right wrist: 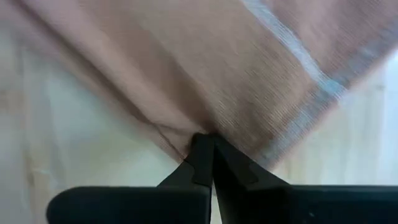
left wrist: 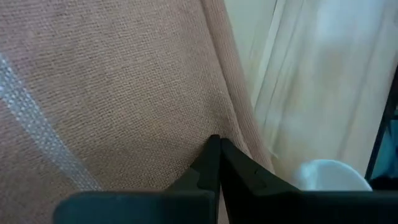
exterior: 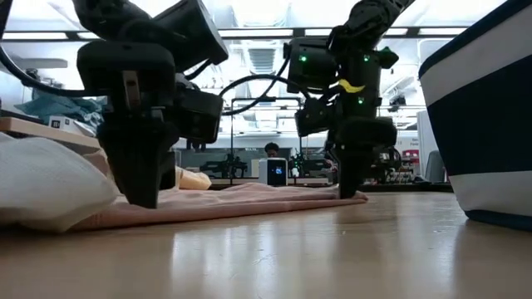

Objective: Fold towel
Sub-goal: Fold the brown towel

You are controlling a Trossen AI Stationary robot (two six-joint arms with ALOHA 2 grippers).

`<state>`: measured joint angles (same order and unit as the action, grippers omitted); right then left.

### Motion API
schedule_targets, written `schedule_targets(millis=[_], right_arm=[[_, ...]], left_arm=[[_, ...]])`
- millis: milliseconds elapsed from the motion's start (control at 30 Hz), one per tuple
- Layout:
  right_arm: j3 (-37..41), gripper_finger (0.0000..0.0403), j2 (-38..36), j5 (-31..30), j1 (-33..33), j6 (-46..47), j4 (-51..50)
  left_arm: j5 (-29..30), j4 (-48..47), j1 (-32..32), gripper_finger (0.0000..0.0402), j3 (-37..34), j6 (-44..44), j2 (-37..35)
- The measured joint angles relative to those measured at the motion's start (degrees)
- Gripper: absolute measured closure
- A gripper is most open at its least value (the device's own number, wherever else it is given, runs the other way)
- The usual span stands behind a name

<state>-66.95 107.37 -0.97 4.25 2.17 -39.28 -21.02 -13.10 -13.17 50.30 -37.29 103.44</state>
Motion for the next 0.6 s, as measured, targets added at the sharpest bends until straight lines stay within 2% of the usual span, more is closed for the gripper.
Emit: schedule_targets(millis=[200, 367, 600], right_arm=[[0.1, 0.0403, -1.9, -2.6, 1.7, 0.3, -4.3], [0.0, 0.0403, -5.0, -2.8, 1.9, 1.3, -4.7], [-0.9, 0.0403, -6.0, -2.3, 1.7, 4.3, 6.7]], left_arm=[[2.2, -0.3, -0.4, 0.0401, -0.4, 0.7, -2.1], [6.9, -0.4, -0.4, 0.0401, -0.7, 1.0, -4.5], [11.3, 1.1, -0.3, 0.0401, -0.7, 2.3, -6.9]])
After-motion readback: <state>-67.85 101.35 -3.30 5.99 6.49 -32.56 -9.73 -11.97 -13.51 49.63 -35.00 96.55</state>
